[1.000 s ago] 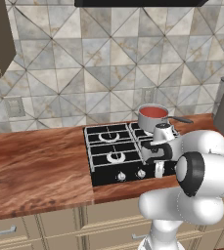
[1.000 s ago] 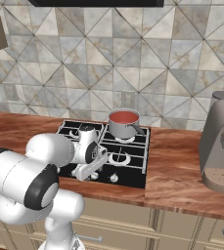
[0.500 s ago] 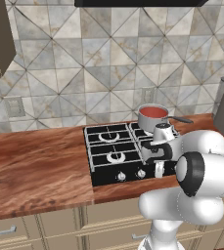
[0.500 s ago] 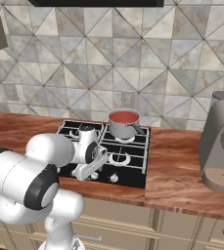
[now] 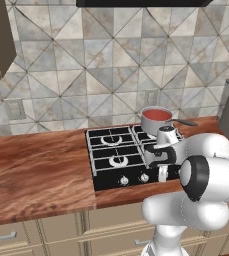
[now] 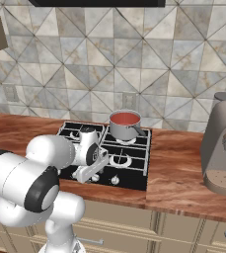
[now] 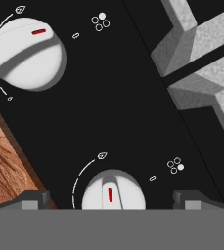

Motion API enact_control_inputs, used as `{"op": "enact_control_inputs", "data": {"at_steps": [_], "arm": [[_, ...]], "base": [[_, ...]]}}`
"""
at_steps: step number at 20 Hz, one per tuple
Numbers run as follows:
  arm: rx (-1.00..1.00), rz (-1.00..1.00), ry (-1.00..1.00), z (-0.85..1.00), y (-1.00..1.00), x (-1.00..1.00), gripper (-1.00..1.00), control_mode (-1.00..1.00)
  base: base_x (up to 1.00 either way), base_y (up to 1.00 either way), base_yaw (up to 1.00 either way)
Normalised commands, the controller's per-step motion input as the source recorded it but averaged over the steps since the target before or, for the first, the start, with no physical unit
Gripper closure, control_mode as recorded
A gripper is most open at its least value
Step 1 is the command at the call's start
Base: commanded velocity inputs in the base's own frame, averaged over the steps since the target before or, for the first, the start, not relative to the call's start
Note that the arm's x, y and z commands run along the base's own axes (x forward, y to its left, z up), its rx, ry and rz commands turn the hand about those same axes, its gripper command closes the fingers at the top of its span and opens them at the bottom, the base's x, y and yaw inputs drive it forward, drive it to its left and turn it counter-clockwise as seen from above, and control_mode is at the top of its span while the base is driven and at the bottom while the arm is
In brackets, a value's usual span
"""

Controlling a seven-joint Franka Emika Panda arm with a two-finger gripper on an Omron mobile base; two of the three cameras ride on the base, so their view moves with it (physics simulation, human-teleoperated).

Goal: Wait until the marinara sauce is simmered to a deep red color and then turn off the stove.

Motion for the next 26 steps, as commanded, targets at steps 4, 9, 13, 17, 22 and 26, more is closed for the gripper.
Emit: {"op": "enact_control_inputs", "data": {"at_steps": [4,9,13,17,22,26], "arm": [[0.0,0.0,0.0,0.0,0.0,0.0,-1.0,-1.0],[0.0,0.0,0.0,0.0,0.0,0.0,-1.0,-1.0],[0.0,0.0,0.0,0.0,0.0,0.0,-1.0,-1.0],[0.0,0.0,0.0,0.0,0.0,0.0,-1.0,-1.0],[0.0,0.0,0.0,0.0,0.0,0.0,-1.0,-1.0],[0.0,0.0,0.0,0.0,0.0,0.0,-1.0,-1.0]], "base": [[0.0,0.0,0.0],[0.0,0.0,0.0],[0.0,0.0,0.0],[0.0,0.0,0.0],[0.0,0.0,0.0],[0.0,0.0,0.0]]}}
